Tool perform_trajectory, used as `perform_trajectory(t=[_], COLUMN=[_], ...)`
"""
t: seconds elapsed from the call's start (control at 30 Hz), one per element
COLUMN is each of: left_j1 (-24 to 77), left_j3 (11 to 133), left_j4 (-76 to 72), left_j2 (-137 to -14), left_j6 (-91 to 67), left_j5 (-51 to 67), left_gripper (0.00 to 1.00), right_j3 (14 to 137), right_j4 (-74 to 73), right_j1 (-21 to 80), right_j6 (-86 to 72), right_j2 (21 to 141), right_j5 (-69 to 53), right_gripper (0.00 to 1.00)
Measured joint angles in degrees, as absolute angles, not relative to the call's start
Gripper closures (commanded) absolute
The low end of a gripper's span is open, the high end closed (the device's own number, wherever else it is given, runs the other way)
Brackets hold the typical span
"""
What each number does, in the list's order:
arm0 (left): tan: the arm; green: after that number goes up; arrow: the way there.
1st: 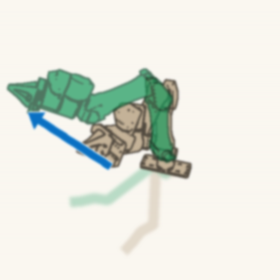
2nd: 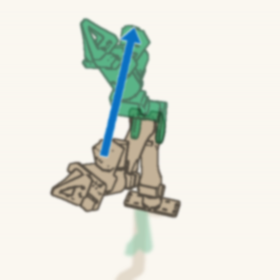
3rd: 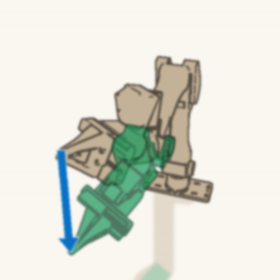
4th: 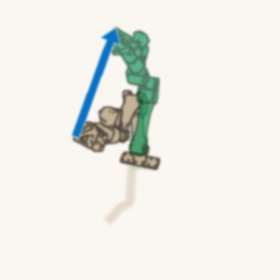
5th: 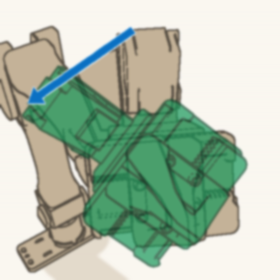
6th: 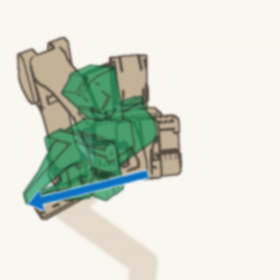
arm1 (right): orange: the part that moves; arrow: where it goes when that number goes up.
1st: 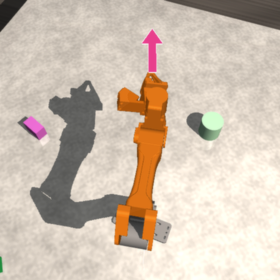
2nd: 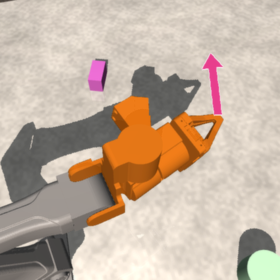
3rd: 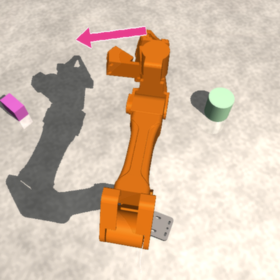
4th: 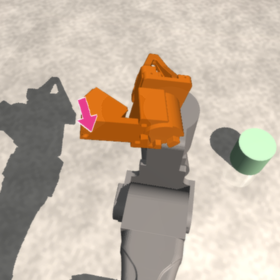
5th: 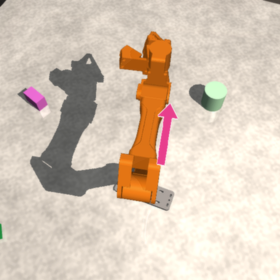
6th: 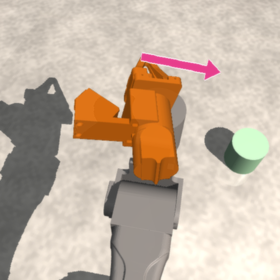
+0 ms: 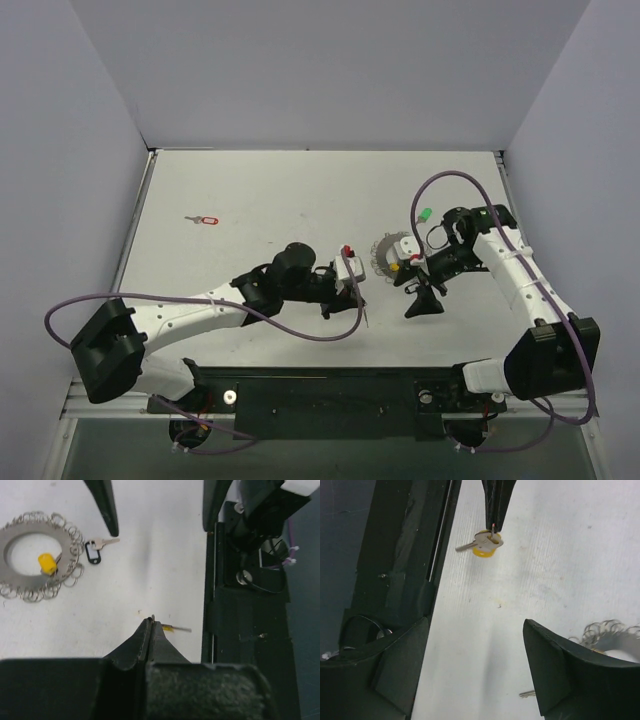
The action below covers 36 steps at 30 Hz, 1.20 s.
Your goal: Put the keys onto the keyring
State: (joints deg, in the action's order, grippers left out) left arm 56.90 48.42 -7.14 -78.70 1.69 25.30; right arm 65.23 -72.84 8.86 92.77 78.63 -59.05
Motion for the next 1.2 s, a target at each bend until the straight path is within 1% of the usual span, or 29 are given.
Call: perform_trajectory(t=[0.03, 0.13, 0.17, 0.23, 0.43, 0.63, 1.2], left_j1=[56.84, 56.77, 56.77, 56.77, 56.77, 56.77, 57.45], left_j3=[48.10, 47.07, 46.78, 45.98, 44.71, 44.69, 44.58], left_j4=[-8.29, -12.12, -13.13, -15.44, -20.91, -24.95, -28.77], left_j2=[-78.00, -76.79, -76.62, -76.29, -76.14, -76.14, -78.41], left_j6=[2.02, 1.98, 1.83, 0.60, -3.68, -7.60, -13.15], left_j5=[26.65, 29.74, 30.33, 31.31, 31.81, 31.51, 31.33], left_gripper=[1.00, 1.00, 1.00, 1.00, 1.00, 1.00, 1.00], right_j3=[65.71, 68.51, 69.45, 70.41, 69.71, 69.21, 69.43], right_j4=[-73.43, -74.22, -74.24, -74.22, -74.48, -74.61, -72.36], right_j1=[9.52, 10.87, 11.55, 12.91, 16.53, 18.57, 19.77], right_j6=[93.80, 94.96, 94.85, 94.56, 90.74, 83.94, 73.52], right_j2=[77.45, 75.26, 74.83, 74.35, 73.89, 73.25, 73.28], right_j5=[-59.35, -60.49, -60.93, -61.84, -63.75, -63.90, -63.75], right_gripper=[0.32, 0.44, 0.45, 0.51, 0.59, 0.62, 0.62])
